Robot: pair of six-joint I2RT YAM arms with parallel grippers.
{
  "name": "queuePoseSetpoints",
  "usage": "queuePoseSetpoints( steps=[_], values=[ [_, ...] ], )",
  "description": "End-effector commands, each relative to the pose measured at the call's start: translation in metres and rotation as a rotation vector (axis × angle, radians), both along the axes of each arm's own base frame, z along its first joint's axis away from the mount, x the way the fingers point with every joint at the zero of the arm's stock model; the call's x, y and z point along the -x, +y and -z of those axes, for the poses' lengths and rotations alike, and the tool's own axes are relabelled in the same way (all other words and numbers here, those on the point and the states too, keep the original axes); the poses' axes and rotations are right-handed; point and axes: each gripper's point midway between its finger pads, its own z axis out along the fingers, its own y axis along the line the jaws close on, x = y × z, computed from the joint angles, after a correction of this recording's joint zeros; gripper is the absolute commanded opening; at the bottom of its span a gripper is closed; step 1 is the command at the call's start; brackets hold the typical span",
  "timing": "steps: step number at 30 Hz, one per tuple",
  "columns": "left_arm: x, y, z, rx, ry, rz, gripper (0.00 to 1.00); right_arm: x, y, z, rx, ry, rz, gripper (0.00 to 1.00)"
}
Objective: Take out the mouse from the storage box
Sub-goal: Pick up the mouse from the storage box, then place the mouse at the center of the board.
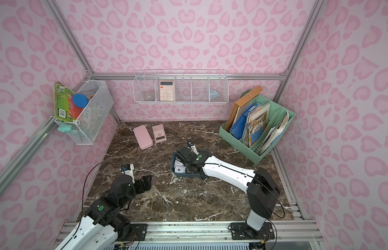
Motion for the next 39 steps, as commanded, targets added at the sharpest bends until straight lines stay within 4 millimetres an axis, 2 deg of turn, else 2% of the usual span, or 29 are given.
queuePoseSetpoints(
  steps=[1,5,8,12,16,21,30,34,39],
  values=[
    [0.003,0.003,-0.001,-0.005,0.002,-0.010,0.98,0.028,-0.007,-0.010,0.022,-0.007,0.007,0.60],
    [0.007,0.006,-0.002,0.003,0.002,-0.019,0.98,0.069,-0.010,-0.011,0.012,0.005,0.005,0.60],
    [0.009,0.008,-0.006,0.011,-0.015,-0.023,0.98,0.097,-0.013,0.000,-0.015,0.033,0.010,0.59],
    [0.012,0.011,-0.008,0.014,-0.029,-0.033,0.99,0.129,-0.010,0.025,-0.077,0.097,0.002,0.59],
    [0.012,0.012,-0.008,0.014,-0.029,-0.037,0.99,0.151,-0.005,0.062,-0.146,0.216,0.007,0.59],
    [0.011,0.011,-0.005,0.011,-0.017,-0.034,0.99,0.161,0.001,0.091,-0.213,0.283,0.000,0.59],
    [0.011,0.011,-0.005,0.006,-0.014,-0.037,0.99,0.157,-0.005,0.125,-0.126,0.310,0.045,0.60],
    [0.011,0.012,-0.004,0.003,-0.012,-0.040,0.99,0.156,-0.004,0.130,-0.116,0.309,0.046,0.62],
    [0.009,0.011,-0.002,-0.001,-0.005,-0.041,0.99,0.154,-0.006,0.126,-0.116,0.293,0.043,0.76]
  ],
)
